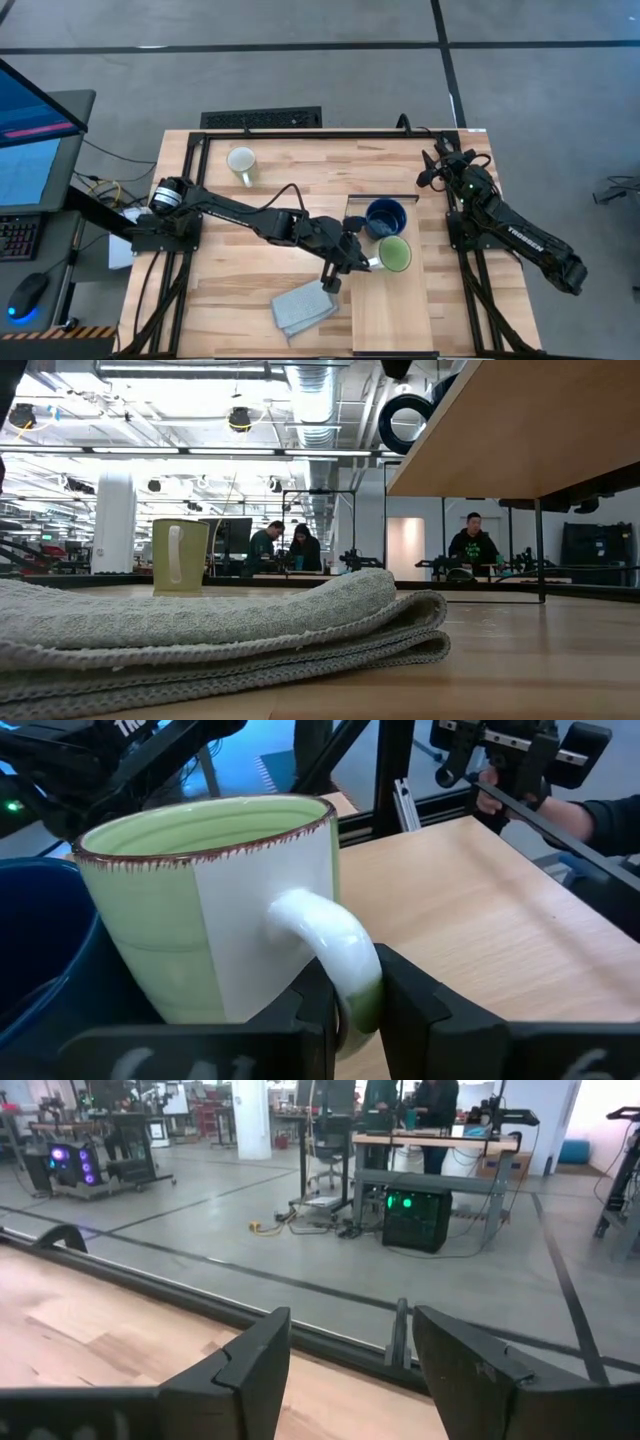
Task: Stack small to large cups/mugs on shelf
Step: Put the light green cup on the shelf
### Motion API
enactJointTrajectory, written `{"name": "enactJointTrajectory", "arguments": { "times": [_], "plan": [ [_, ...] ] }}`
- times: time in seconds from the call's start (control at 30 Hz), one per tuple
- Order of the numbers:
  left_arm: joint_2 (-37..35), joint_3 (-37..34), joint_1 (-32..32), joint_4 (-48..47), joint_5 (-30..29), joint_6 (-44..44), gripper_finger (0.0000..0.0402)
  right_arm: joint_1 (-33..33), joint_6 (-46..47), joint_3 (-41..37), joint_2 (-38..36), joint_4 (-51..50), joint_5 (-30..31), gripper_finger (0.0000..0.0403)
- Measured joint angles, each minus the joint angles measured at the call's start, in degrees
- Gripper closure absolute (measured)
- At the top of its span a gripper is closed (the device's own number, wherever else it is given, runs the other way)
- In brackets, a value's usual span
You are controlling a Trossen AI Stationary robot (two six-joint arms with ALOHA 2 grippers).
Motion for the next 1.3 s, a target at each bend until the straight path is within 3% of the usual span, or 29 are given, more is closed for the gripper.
{"name": "enactJointTrajectory", "arguments": {
  "times": [0.3,0.5,0.77,1.03,1.3],
  "plan": [
    [0.51,0.15,0.11,-0.09,0.60,-0.91,0.0367,0.00,-0.02,-0.01,0.00,0.00,0.00,0.0168],
    [2.04,0.00,0.35,-1.40,1.09,-2.41,0.0338,0.00,-0.02,0.00,0.01,0.02,0.00,0.0168],
    [1.78,0.11,0.63,-1.24,1.10,-3.07,0.0359,0.00,0.00,-0.01,0.04,0.02,0.00,0.0168],
    [1.65,0.09,1.18,-3.24,0.96,-4.49,0.0339,0.00,-0.04,0.00,0.04,0.02,0.00,0.0168],
    [1.46,0.09,1.96,-3.88,-0.22,-4.50,0.0344,0.00,-0.07,0.00,0.04,0.02,0.00,0.0168]
  ]
}}
